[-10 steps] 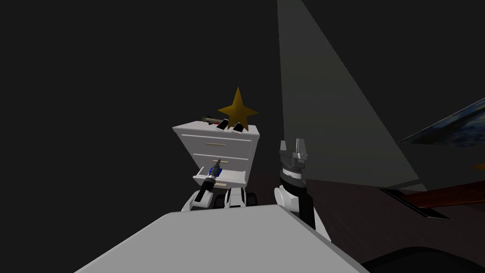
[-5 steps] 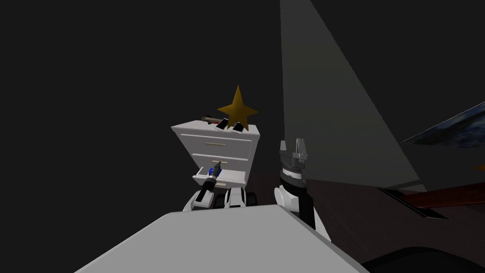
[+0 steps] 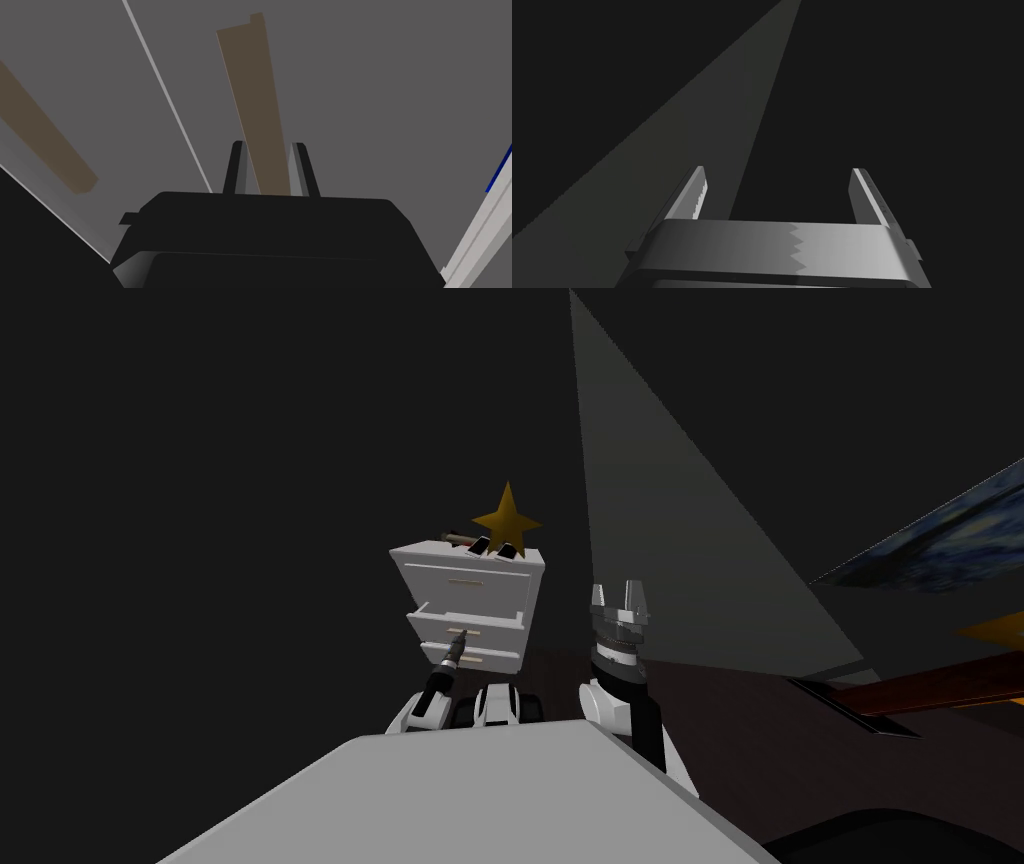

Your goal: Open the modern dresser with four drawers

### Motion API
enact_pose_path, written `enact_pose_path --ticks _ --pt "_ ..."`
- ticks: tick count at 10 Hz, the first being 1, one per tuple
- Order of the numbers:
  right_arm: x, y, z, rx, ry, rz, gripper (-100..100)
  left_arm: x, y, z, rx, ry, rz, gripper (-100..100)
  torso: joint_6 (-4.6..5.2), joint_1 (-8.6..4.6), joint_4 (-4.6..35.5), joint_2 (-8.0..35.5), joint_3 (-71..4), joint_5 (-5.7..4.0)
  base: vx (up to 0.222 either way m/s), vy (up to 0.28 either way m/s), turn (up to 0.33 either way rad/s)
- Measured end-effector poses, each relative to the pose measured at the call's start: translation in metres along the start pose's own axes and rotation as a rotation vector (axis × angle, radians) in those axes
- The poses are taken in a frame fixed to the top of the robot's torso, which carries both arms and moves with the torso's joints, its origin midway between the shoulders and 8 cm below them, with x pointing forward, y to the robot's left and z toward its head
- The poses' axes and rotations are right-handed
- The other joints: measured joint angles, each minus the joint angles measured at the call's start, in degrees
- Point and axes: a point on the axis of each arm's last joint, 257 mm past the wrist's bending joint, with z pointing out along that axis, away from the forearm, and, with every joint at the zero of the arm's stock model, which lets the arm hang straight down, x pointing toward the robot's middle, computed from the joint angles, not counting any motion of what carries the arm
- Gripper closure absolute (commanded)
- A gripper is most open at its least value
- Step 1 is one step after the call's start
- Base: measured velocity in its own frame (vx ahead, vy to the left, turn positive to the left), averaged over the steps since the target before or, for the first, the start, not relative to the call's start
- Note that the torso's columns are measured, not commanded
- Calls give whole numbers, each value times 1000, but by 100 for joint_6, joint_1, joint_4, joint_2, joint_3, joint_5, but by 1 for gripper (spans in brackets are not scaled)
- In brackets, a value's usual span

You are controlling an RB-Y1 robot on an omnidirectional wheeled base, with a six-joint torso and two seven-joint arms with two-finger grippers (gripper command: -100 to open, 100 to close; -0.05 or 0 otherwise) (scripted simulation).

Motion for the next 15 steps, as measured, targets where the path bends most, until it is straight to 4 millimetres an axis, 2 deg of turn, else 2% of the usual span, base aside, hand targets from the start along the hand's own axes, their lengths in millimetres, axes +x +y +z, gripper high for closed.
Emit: enact_pose_path --ticks 1,2,5,8,12,13,15 --pt "0 0 0 0 0 0 0 0 -3 -1 6 2 0 100 -2 8 1 27 17 4 -194 27 13" --pt "0 0 0 0 0 0 0 1 -4 -2 9 3 0 -100 -2 11 4 37 26 6 -115 11 7" --pt "0 0 0 0 0 0 0 -3 -14 9 4 5 -1 -100 4 11 -16 -29 -13 11 -22 2 5" --pt "0 0 0 0 0 0 0 -5 -34 25 11 6 -1 -100 1 18 -12 15 15 14 -40 5 2" --pt "0 0 0 0 0 0 0 -8 -45 37 -14 12 -4 -100 -9 1 35 52 32 -10 -39 2 0" --pt "0 0 0 0 0 0 0 -7 -43 37 -22 13 -5 0 -6 2 21 45 30 -3 0 0 0" --pt "0 0 0 0 0 0 0 -7 -37 35 -34 14 -6 0 0 8 3 22 16 5 0 0 0"
